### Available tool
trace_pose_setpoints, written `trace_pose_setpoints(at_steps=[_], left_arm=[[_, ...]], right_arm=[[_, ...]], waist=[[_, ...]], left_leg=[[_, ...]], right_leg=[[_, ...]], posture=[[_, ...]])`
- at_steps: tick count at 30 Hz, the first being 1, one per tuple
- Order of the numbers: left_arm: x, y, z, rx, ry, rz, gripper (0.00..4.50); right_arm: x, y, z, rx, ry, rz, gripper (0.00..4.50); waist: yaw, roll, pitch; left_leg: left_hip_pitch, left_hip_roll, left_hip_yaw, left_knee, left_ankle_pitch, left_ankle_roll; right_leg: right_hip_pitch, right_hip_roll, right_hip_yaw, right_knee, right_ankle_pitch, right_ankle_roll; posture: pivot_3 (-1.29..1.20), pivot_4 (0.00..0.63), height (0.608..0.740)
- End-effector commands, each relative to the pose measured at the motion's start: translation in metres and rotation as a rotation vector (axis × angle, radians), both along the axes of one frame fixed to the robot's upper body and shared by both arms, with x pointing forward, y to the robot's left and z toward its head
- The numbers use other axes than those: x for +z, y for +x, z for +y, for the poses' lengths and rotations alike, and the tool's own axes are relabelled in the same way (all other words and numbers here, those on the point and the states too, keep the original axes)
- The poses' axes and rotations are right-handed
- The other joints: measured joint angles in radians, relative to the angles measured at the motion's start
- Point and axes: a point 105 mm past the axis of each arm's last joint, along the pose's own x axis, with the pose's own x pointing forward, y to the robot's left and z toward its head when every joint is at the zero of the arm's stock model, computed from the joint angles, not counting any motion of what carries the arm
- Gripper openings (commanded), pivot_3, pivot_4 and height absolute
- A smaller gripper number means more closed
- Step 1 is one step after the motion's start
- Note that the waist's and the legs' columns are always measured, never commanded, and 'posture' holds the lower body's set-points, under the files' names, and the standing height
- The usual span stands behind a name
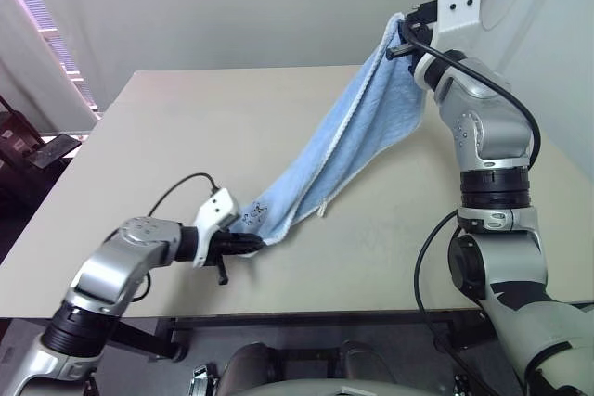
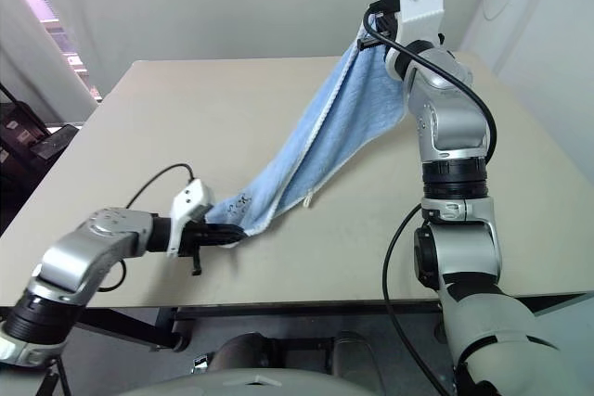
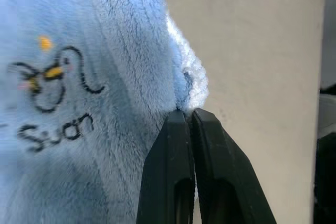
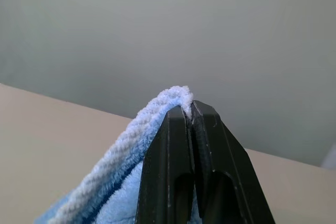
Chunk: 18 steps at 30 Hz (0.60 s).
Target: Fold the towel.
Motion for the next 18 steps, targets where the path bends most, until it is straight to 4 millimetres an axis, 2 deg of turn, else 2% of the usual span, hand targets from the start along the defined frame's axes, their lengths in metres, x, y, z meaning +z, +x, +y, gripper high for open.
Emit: trace_pose_setpoints(at_steps=[1,5,7,10,12,18], left_arm=[[0.039,0.014,0.02,0.061,-0.071,-0.113,0.06],[0.068,0.039,0.058,0.203,-0.108,-0.203,0.06],[0.075,0.05,0.073,0.249,-0.104,-0.231,0.06],[0.081,0.083,0.097,0.371,-0.092,-0.276,0.06],[0.083,0.1,0.103,0.416,-0.081,-0.3,0.06],[0.106,0.162,0.102,0.606,-0.171,-0.39,0.06]], right_arm=[[0.015,-0.001,-0.023,-0.069,0.007,-0.061,0.0],[0.009,0.003,-0.047,-0.147,-0.009,-0.045,0.0],[0.005,0.005,-0.059,-0.183,-0.022,-0.031,0.0],[-0.002,0.008,-0.076,-0.23,-0.045,-0.012,0.0],[-0.005,0.009,-0.082,-0.24,-0.042,-0.001,0.0],[-0.022,0.015,-0.091,-0.268,-0.049,0.033,0.0]], waist=[[0.002,0.0,0.0],[0.001,0.0,0.0],[-0.001,0.0,0.0],[0.001,-0.001,0.0],[0.0,-0.001,0.0],[0.001,-0.003,0.002]], left_leg=[[0.0,0.0,0.0,0.0,0.0,0.0],[0.0,-0.001,0.0,0.001,-0.001,0.002],[0.0,-0.001,0.0,0.001,-0.001,0.002],[0.0,-0.001,0.001,0.001,0.0,0.0],[0.0,0.0,0.001,0.001,0.0,0.0],[0.0,-0.001,0.002,0.002,0.002,-0.001]], right_leg=[[0.0,0.0,0.0,0.0,0.0,0.0],[0.001,0.0,0.0,0.0,0.0,0.0],[0.001,0.0,0.0,0.0,0.0,0.0],[0.001,0.001,0.0,0.0,0.0,0.001],[0.001,0.001,0.0,0.0,0.0,0.001],[0.001,0.001,0.0,0.001,0.002,0.004]], posture=[[0.0,0.0,0.724],[0.0,0.0,0.724],[0.0,0.0,0.724],[0.0,0.0,0.724],[0.0,0.0,0.724],[0.0,0.0,0.724]])
